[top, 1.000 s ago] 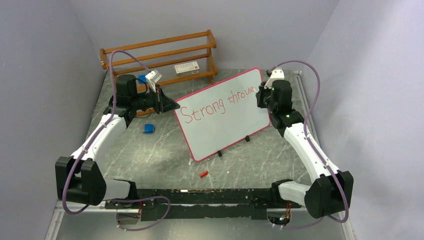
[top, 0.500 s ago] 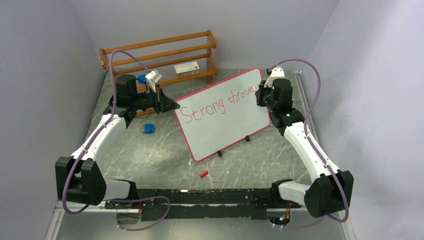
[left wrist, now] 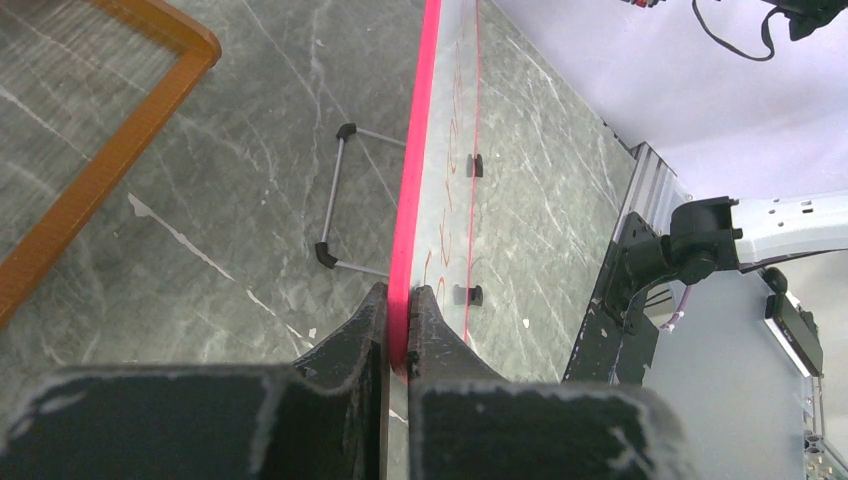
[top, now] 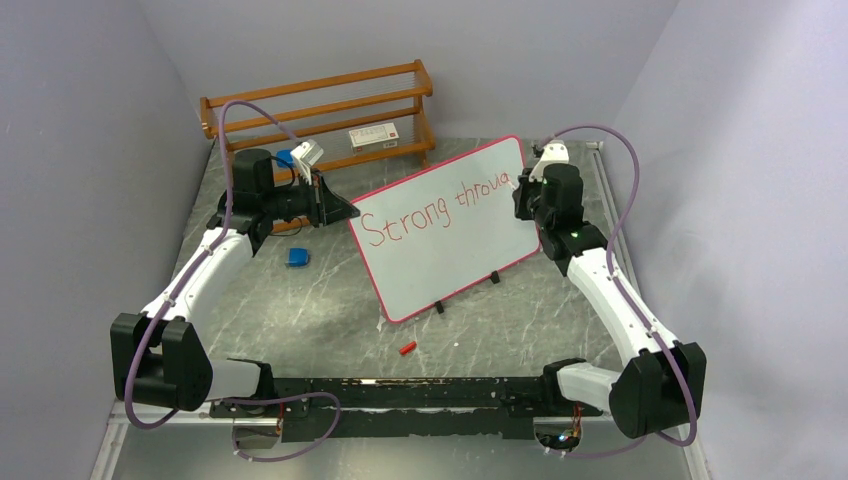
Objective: Write a sentence on the whiteboard
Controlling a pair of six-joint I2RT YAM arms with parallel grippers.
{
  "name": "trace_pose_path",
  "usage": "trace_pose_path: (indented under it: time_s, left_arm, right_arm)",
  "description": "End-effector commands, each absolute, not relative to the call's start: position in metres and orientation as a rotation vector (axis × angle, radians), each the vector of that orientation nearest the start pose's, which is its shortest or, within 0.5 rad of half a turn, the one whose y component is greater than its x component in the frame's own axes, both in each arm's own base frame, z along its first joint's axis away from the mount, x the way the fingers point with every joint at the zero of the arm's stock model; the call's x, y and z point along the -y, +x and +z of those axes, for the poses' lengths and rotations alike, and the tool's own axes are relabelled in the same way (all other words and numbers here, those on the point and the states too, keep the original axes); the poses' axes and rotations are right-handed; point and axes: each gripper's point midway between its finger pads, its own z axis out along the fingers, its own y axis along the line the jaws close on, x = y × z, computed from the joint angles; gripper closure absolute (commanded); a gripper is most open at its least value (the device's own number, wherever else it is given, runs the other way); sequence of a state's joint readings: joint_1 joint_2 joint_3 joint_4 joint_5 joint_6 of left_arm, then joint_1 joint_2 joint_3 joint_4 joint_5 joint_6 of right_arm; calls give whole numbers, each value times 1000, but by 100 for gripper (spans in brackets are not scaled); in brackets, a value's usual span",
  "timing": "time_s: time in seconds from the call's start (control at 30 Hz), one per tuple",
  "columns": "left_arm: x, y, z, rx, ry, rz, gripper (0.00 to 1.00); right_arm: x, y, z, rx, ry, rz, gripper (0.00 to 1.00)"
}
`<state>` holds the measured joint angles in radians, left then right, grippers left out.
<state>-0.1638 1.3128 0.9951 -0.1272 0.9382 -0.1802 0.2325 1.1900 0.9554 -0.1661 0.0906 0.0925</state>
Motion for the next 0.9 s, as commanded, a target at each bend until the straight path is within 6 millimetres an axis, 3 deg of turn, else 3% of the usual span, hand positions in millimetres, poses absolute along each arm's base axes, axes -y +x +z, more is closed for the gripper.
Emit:
trace_pose_path:
  time_s: [0.0,0.33,0.87]
  left_arm:
    - [201,309,209,-2007,610,-1107,95]
    - [201,309,209,-2006,609,-1108,95]
    - [201,308,210,-2000,611,-1107,95]
  right_arm:
    - [-74,371,210,-2011,-64,127,100]
    - [-74,359,197,-2052,-54,139,100]
    - [-86,352,204,-2050,-98,215,100]
